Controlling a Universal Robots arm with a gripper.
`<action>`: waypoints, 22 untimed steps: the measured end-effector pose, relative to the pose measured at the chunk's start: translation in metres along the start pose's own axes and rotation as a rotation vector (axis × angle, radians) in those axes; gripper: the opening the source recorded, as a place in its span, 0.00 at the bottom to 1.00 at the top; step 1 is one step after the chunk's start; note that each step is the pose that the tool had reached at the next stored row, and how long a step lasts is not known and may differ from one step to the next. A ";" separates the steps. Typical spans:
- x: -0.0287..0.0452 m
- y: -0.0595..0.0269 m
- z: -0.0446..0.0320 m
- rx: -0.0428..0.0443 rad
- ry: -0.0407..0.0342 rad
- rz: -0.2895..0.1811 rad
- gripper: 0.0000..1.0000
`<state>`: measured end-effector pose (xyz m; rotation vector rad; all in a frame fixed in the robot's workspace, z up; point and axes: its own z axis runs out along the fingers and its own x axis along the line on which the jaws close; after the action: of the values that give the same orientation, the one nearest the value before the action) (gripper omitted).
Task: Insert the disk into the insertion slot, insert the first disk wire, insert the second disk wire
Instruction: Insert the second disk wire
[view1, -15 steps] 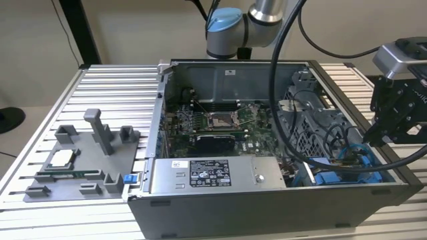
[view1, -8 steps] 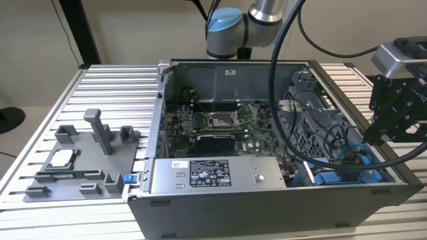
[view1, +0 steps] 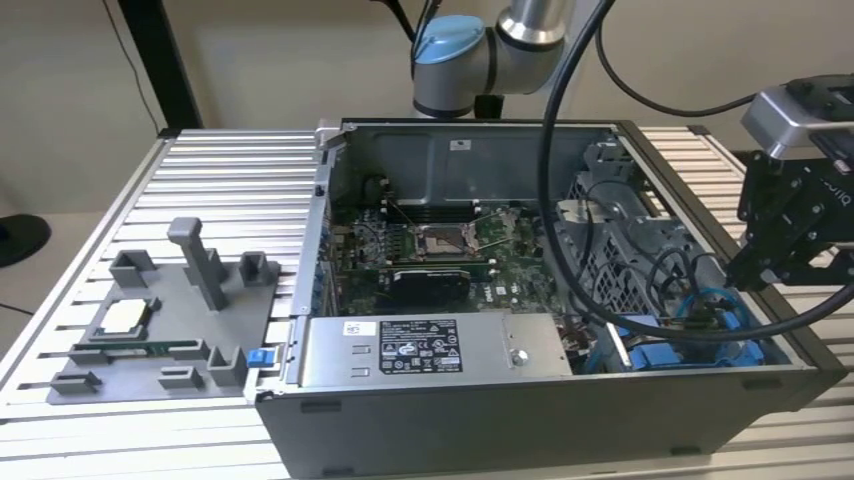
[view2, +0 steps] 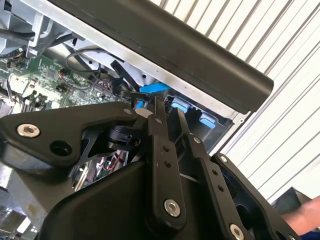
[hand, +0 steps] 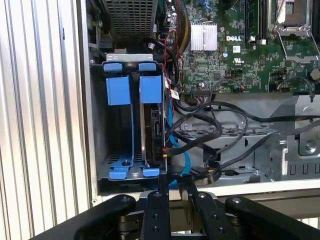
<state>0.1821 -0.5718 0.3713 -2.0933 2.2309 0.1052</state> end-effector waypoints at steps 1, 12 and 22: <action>0.0000 0.0000 0.0000 0.0000 0.0000 0.000 1.00; 0.0003 -0.0009 0.0032 -0.0001 -0.0012 0.000 1.00; 0.0002 -0.0038 0.0034 -0.0032 -0.0398 -0.006 1.00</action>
<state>0.1860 -0.5718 0.3680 -2.0804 2.2033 0.1488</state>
